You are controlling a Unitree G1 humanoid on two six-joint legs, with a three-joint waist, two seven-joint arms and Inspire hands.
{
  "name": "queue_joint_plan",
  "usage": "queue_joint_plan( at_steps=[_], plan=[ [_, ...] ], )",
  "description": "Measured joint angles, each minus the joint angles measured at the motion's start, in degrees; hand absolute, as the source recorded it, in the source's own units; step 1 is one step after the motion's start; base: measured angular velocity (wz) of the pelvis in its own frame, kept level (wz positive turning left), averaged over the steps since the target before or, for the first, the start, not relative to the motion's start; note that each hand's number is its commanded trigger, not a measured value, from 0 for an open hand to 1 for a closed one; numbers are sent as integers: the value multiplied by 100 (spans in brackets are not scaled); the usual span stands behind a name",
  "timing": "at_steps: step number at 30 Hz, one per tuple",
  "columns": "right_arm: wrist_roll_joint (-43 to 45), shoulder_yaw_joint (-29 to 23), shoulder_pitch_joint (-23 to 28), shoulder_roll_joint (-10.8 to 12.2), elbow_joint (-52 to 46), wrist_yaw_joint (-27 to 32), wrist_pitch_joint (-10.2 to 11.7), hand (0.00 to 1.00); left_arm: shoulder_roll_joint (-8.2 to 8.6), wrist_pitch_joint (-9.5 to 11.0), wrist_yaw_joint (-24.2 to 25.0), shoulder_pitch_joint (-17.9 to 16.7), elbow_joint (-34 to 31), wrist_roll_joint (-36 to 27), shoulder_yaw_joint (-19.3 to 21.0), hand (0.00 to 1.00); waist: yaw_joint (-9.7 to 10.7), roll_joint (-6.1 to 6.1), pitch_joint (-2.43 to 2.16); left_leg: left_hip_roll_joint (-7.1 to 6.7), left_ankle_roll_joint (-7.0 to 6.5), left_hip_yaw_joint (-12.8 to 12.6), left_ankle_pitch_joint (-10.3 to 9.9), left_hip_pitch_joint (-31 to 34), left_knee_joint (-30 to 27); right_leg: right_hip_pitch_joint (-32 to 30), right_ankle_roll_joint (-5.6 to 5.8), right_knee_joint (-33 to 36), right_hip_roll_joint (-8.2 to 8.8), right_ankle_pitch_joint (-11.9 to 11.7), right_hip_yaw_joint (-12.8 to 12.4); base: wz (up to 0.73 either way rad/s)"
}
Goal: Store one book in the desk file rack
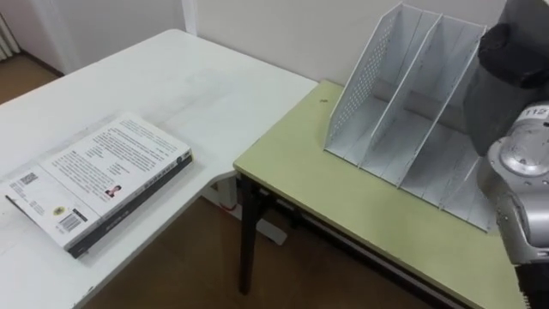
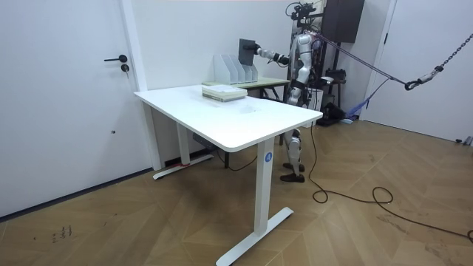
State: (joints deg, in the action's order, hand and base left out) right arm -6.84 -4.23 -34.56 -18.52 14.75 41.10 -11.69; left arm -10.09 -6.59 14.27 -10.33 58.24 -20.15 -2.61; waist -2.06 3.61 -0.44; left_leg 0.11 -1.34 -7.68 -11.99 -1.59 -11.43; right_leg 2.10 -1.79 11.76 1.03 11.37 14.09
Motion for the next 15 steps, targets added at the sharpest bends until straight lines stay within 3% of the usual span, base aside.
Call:
queue_joint_plan(
  at_steps=[10,15],
  plan=[
    [-4,3,-470,-197,478,-112,-333,100,-23,-184,-12,-10,-90,-6,16,0,3,5,-6,4,8,8,6,6,-2,-3,-3,-3,13,-2,170,0],
    [-4,18,-604,-278,509,-127,-599,100,-77,-285,-10,-27,-159,-4,11,0,-4,61,-44,7,10,13,7,-2,2,-3,-4,-3,5,-2,180,0]
  ],
)
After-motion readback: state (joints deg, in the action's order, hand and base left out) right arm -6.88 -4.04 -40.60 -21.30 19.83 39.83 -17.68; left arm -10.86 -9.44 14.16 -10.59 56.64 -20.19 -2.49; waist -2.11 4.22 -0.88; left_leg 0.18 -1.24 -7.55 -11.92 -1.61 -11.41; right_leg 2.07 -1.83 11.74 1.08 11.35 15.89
